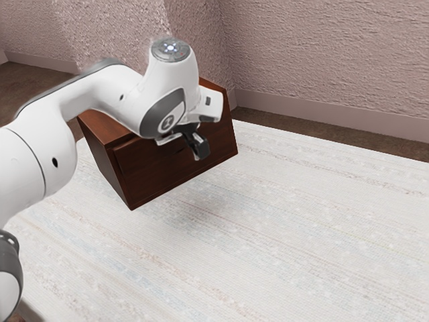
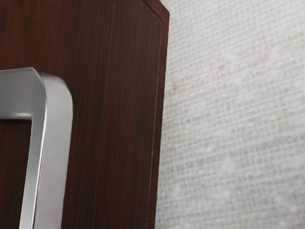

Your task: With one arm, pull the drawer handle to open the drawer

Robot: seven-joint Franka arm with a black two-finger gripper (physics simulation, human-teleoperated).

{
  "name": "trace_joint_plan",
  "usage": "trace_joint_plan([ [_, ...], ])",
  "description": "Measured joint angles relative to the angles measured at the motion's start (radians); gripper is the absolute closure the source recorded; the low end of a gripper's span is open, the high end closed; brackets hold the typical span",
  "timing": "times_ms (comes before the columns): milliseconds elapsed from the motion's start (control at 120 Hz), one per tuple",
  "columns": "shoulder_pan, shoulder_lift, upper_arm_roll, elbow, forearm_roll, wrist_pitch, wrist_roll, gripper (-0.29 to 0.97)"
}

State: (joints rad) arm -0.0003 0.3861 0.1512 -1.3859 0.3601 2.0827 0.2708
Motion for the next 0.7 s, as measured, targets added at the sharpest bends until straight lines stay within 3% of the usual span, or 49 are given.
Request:
trace_joint_plan([
  [508,-0.028,-0.049,-0.03,-0.068,0.0,0.003,-0.006,0.01],
  [700,-0.078,-0.067,-0.03,-0.094,-0.002,0.003,-0.007,0.0],
])
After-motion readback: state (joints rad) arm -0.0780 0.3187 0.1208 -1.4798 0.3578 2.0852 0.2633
